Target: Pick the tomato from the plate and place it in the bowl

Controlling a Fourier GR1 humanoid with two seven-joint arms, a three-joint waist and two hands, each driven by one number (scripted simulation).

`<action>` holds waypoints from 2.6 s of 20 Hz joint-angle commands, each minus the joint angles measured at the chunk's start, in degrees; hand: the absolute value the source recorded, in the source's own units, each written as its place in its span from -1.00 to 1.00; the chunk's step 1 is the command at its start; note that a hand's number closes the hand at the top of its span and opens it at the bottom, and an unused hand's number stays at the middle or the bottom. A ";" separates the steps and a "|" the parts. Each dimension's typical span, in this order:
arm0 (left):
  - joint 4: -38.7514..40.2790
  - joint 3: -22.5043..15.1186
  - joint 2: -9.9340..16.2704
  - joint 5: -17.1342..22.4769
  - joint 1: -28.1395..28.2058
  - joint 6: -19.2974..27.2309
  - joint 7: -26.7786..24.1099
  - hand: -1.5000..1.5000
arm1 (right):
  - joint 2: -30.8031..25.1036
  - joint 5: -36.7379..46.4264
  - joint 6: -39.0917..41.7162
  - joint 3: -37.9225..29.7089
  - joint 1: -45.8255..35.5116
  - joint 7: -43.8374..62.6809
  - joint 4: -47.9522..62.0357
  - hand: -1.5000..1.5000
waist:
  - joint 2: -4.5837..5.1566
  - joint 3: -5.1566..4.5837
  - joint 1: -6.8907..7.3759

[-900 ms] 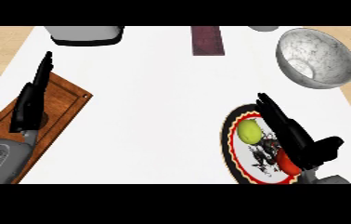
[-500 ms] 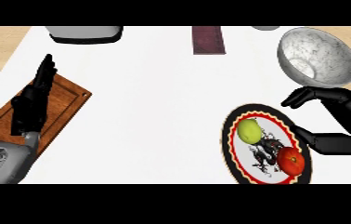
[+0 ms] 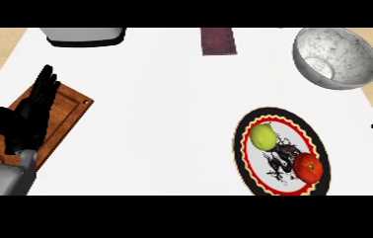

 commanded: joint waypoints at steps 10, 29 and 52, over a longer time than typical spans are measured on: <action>-2.03 1.35 -2.97 -3.64 -0.12 -2.74 3.76 0.00 | -5.91 -3.36 9.04 -13.55 1.11 11.91 -11.56 -1.00 | 0.62 -0.16 1.55; 0.56 5.03 -4.73 -5.45 -2.37 -6.26 2.88 0.00 | -7.80 18.41 24.40 12.29 -18.83 31.84 -12.40 -1.00 | 0.95 -0.06 3.02; 0.00 10.02 -9.63 -10.58 -4.04 -9.43 6.87 0.00 | 6.27 45.93 18.01 17.63 -14.92 28.44 -9.77 -1.00 | 0.67 -0.06 1.52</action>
